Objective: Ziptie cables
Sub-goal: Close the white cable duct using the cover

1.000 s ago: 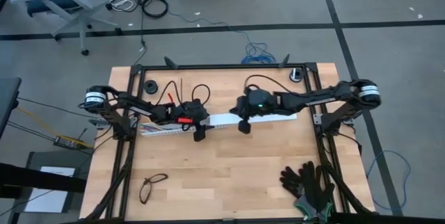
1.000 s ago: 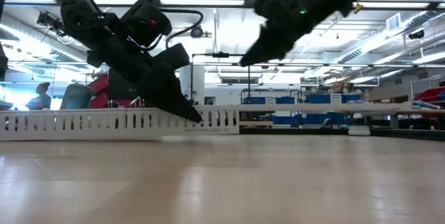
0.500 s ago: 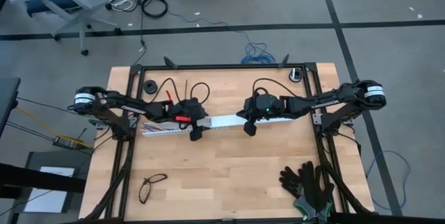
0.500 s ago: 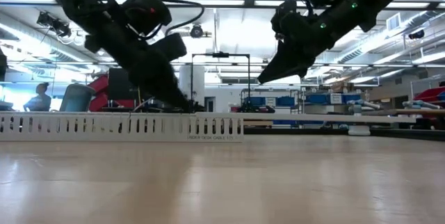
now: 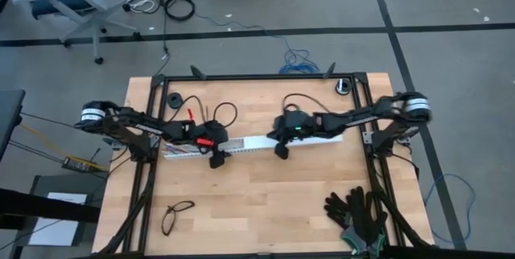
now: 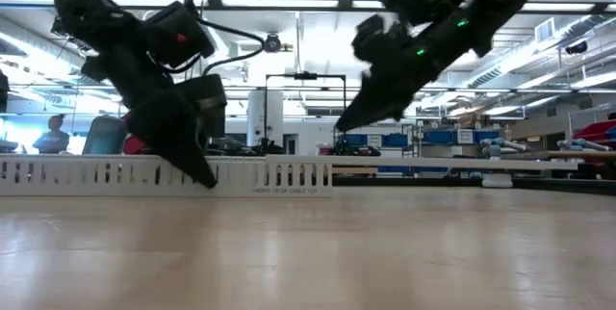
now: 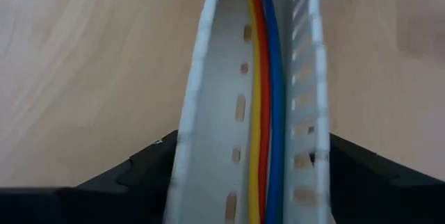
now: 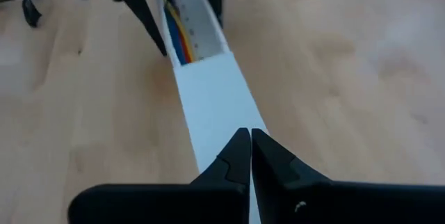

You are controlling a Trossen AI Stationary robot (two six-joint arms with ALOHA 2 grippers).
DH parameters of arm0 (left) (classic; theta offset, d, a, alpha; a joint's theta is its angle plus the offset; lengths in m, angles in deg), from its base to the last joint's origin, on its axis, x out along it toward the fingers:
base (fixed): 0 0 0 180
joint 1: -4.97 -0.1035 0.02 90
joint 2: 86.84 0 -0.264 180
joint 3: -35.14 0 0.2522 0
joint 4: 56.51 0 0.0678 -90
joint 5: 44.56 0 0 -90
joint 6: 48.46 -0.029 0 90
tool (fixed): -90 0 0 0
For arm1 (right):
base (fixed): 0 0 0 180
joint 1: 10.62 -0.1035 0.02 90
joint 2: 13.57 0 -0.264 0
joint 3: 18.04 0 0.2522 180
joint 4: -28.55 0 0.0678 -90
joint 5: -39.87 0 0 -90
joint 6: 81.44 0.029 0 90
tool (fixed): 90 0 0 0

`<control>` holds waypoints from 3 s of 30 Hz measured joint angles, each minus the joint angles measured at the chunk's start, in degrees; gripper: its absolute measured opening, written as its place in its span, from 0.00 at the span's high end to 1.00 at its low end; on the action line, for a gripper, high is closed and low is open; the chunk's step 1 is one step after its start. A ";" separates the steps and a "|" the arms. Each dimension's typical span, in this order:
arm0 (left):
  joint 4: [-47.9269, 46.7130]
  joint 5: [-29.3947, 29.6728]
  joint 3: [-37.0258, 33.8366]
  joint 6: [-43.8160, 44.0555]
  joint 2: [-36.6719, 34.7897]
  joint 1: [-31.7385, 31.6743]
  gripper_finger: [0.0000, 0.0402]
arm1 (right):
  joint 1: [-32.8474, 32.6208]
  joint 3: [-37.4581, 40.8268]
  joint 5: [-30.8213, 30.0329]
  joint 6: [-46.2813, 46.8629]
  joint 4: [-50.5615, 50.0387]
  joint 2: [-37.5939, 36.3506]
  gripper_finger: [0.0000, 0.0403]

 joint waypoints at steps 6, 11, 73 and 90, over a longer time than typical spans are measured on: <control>9.17 0.74 -3.80 2.58 -0.51 1.72 0.31 | 1.18 -6.20 3.84 -0.14 0.02 9.12 1.00; 10.14 2.07 -4.25 1.88 0.28 1.91 0.38 | 1.43 -10.12 8.06 0.12 0.19 14.11 1.00; 11.76 5.13 -3.99 1.34 0.63 1.84 0.46 | 1.55 -28.74 14.62 -9.35 -6.54 23.92 1.00; 11.94 -0.25 -3.97 -0.17 0.57 1.89 0.38 | -0.73 -28.80 14.34 -12.16 -8.40 18.68 1.00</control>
